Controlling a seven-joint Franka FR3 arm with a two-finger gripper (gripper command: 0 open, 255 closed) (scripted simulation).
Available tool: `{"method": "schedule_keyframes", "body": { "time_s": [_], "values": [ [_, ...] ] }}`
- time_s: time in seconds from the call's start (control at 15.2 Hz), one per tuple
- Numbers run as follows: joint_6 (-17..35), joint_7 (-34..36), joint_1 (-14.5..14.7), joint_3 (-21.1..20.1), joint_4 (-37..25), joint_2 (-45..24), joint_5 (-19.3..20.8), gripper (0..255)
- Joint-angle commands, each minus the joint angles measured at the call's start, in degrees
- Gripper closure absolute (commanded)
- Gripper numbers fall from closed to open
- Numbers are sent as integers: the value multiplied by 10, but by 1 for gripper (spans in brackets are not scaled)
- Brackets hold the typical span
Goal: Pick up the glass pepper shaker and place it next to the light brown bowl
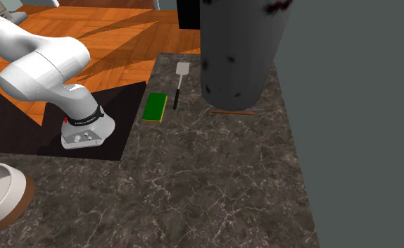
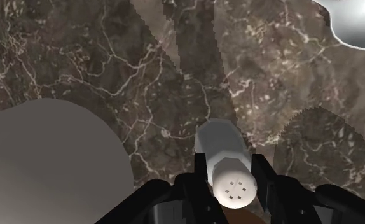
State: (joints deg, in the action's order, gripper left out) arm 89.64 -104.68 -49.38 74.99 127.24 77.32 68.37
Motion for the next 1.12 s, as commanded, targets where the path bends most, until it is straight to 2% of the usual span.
{"method": "schedule_keyframes", "body": {
  "time_s": [0.0,0.13,0.2,0.53,0.79,1.06],
  "values": [
    [0,0,0,0,0,0,0,255],
    [0,0,0,0,0,0,0,255],
    [0,0,0,0,0,0,0,0],
    [0,0,0,0,0,0,0,0],
    [-40,-10,4,-52,-35,-21,-45,0],
    [-40,-10,4,-52,-35,-21,-45,0]
  ]
}}
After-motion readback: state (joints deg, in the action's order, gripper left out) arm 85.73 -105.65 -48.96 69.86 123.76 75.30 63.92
